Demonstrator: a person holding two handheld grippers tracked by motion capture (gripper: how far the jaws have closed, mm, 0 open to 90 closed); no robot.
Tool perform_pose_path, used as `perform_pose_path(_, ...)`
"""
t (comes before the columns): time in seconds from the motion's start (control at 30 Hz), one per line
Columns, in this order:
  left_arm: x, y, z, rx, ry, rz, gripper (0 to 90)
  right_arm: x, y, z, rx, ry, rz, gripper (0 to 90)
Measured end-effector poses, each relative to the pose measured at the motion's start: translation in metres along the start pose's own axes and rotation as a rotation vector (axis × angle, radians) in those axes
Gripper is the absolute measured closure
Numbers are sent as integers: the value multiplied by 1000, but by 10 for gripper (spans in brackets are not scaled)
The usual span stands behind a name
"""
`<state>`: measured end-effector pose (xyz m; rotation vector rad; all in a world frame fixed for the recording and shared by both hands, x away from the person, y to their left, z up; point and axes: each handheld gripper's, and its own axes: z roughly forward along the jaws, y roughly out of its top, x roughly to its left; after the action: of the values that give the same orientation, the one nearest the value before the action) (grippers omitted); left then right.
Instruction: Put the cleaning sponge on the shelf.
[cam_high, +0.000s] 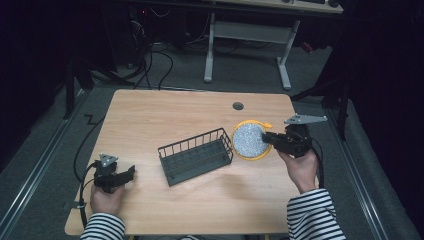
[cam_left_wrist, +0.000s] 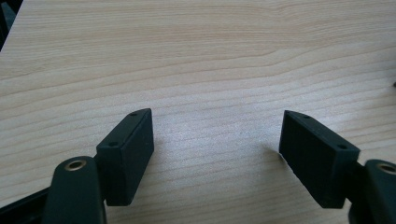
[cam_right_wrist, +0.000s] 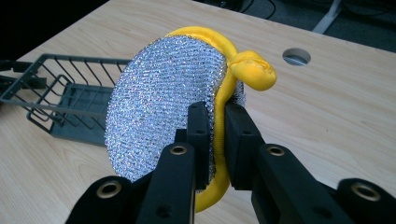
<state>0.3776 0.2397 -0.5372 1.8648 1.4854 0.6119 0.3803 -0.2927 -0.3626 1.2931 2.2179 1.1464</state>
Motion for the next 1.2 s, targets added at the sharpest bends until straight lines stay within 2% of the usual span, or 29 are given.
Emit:
perform_pose_path(0.13,0,0,0,-1,-2,-1,267,5,12,5,-15,16,-3,817)
perform_pose_path(0.33,0,0,0,-1,-3,-2,267,12,23,17,-7,34,-9,816)
perform_pose_path(0.4,0,0,0,-1,-2,-1,265,16,30,27,-8,52,-8,815)
perform_pose_path(0.57,0,0,0,-1,-4,-1,265,23,39,41,1,63,-12,815)
perform_pose_path(0.6,0,0,0,-1,-4,-1,266,26,42,48,4,64,-22,814)
perform_pose_path(0.67,0,0,0,-2,-5,-1,266,28,43,52,4,66,-24,814)
perform_pose_path(0.73,1,0,0,-2,-8,-3,266,32,45,66,16,74,-28,814)
perform_pose_path(0.8,1,0,0,-2,-8,-3,266,33,46,69,24,75,-26,813)
perform_pose_path(0.87,1,0,0,-3,-9,-5,267,36,47,80,34,79,-26,813)
perform_pose_path(1.2,1,0,0,-3,-14,-7,266,45,48,106,83,82,-38,811)
